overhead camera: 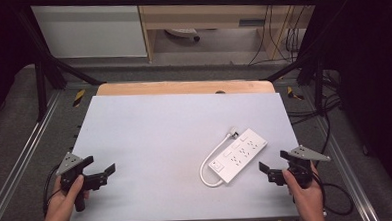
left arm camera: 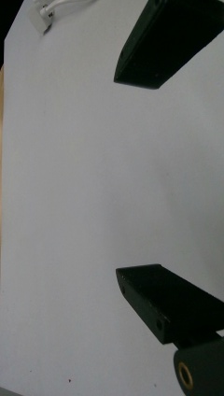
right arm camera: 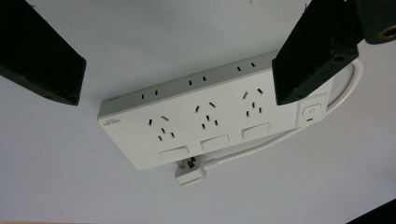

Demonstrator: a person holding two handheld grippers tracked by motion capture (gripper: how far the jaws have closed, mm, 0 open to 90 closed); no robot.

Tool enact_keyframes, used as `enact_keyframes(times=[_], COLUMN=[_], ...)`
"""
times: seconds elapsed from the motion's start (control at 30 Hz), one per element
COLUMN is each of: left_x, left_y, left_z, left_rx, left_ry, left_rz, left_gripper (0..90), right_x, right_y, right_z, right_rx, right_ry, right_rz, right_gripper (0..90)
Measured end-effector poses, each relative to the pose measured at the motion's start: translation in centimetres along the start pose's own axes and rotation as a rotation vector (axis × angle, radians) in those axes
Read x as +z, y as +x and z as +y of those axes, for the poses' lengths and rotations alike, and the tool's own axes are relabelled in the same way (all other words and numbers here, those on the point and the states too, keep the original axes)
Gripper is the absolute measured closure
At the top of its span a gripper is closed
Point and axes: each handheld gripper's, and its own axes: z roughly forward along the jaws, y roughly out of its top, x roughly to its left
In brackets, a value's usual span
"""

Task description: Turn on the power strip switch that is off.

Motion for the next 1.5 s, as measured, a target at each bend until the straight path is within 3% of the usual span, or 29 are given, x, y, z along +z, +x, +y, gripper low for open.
enact_keyframes(times=[0.27,0.37,0.43,0.8,1.0,1.4,1.5], left_x=[0.1,0.2,0.2,0.4,0.4,0.4,0.4], left_y=[-0.1,-0.2,-0.3,-0.6,-0.6,-0.6,-0.7], left_z=[0.0,0.1,0.1,0.1,0.0,0.0,-0.1], left_rx=[0.004,-0.029,-0.016,0.021,0.021,0.023,0.024], left_ry=[0.009,0.000,0.003,0.018,0.021,0.026,0.027], left_rz=[-0.005,-0.022,-0.023,-0.016,-0.017,-0.021,-0.022], left_gripper=[6.6,7.0,7.0,7.0,7.0,7.0,7.0], right_x=[-0.4,-0.5,-0.6,-1.3,-2.0,-1.8,-1.5], right_y=[0.3,0.6,0.6,1.3,1.7,1.2,1.0], right_z=[0.2,0.2,0.3,1.3,2.5,4.0,4.3], right_rx=[-0.005,-0.025,-0.015,-0.026,-0.024,-0.037,-0.036], right_ry=[-0.078,-0.096,-0.108,-0.096,-0.127,-0.160,-0.135], right_rz=[-0.012,-0.043,-0.043,-0.003,0.020,0.003,0.005], right_gripper=[5.2,4.0,3.2,3.2,3.6,2.9,2.9])
